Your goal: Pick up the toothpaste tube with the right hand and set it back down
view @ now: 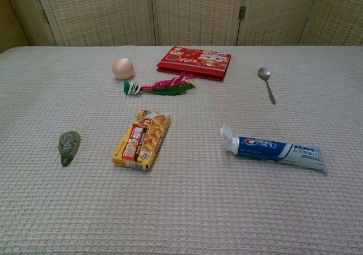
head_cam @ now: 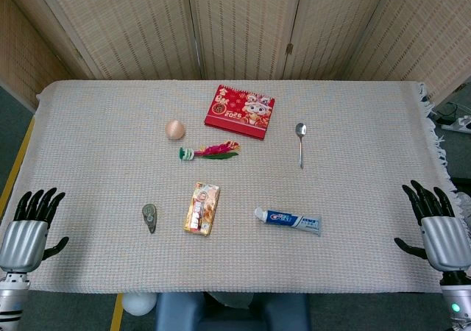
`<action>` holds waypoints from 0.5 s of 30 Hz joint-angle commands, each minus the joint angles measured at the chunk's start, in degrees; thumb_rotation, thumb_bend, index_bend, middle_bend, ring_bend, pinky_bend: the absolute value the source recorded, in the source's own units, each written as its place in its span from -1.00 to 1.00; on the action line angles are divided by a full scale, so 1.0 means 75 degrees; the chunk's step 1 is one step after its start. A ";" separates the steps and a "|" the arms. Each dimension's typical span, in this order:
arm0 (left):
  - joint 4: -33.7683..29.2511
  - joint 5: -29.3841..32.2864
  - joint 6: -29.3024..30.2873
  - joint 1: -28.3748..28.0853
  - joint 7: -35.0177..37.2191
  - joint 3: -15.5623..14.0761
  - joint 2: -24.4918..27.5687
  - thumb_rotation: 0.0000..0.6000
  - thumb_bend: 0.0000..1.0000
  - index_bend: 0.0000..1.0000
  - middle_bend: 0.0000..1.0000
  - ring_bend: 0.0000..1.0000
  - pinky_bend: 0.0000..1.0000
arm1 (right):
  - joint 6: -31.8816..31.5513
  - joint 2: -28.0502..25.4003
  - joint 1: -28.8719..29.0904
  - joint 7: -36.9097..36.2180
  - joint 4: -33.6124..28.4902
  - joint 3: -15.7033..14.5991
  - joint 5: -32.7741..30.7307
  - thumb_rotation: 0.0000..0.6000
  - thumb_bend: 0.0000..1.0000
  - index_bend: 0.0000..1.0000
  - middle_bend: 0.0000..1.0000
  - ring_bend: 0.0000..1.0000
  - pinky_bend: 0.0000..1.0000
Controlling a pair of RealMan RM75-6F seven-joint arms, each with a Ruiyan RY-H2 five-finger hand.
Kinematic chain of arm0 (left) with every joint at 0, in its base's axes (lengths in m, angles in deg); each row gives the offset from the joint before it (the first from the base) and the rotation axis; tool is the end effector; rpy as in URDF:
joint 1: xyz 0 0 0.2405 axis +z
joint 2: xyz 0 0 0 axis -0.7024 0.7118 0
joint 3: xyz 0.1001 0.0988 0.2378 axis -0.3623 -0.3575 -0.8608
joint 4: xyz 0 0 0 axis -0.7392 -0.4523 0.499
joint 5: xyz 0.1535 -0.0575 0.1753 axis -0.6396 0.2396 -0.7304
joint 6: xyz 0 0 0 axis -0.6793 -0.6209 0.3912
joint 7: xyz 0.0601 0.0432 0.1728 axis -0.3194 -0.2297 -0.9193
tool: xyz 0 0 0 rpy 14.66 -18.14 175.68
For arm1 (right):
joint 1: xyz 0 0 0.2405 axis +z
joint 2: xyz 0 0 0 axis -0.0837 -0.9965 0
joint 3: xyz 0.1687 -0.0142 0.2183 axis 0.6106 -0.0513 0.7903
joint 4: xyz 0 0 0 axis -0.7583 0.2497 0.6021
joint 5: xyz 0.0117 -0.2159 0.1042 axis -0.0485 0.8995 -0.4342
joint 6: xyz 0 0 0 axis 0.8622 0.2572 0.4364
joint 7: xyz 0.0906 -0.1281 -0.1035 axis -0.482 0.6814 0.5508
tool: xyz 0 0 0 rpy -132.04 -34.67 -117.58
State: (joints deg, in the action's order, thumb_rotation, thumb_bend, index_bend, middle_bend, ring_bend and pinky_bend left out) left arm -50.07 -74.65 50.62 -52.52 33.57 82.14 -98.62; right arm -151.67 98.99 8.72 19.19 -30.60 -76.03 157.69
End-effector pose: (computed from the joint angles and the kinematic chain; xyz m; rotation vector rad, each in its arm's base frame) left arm -0.3290 0.2500 0.1241 -1.4675 -0.6938 -0.8088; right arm -0.3318 -0.2246 0.1517 1.4046 -0.8601 0.8689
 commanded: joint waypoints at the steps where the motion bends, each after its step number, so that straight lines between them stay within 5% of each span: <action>1: -0.0001 -0.0018 0.0019 -0.0005 0.0002 0.0009 0.0009 1.00 -0.52 -0.71 -0.79 -0.84 -1.00 | -0.0011 -0.0009 -0.0011 -0.0010 -0.0025 -0.0004 -0.0003 1.00 -0.88 -0.99 -0.87 -0.78 -0.95; 15: -0.0042 -0.0111 0.0082 -0.0033 -0.0013 0.0006 -0.0008 1.00 -0.52 -0.71 -0.79 -0.84 -1.00 | 0.0224 0.0191 0.0186 -0.0029 0.0090 -0.0069 0.0239 1.00 -0.88 -0.98 -0.84 -0.76 -0.87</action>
State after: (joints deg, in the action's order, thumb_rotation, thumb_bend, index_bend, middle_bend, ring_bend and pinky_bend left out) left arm -50.36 -75.45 51.22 -52.76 33.46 82.19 -98.70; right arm -150.24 100.22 9.89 18.81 -29.94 -76.50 159.32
